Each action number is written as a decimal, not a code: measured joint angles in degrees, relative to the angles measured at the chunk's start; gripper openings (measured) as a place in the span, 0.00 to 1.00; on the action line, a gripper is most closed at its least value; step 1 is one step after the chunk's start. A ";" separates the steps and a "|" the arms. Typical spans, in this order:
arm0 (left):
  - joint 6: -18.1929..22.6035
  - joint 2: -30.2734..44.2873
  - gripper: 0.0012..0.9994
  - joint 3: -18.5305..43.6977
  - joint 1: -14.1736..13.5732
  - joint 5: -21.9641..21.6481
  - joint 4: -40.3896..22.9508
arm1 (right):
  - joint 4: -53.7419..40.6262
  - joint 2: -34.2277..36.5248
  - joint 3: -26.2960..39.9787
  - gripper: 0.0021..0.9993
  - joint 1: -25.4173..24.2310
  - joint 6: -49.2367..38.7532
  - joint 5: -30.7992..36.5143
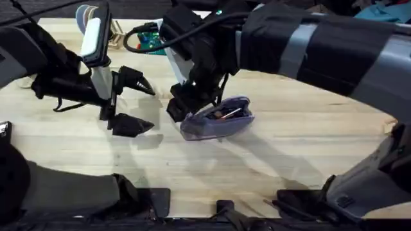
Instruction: Unzip the bag, pick up the pens from the table one at a time and place them inside, then zip the bag closed.
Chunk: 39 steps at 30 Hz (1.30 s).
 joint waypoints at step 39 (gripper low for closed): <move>0.02 0.00 0.99 0.00 0.00 1.27 -1.32 | -1.86 -3.49 1.27 0.03 -0.07 -0.22 5.09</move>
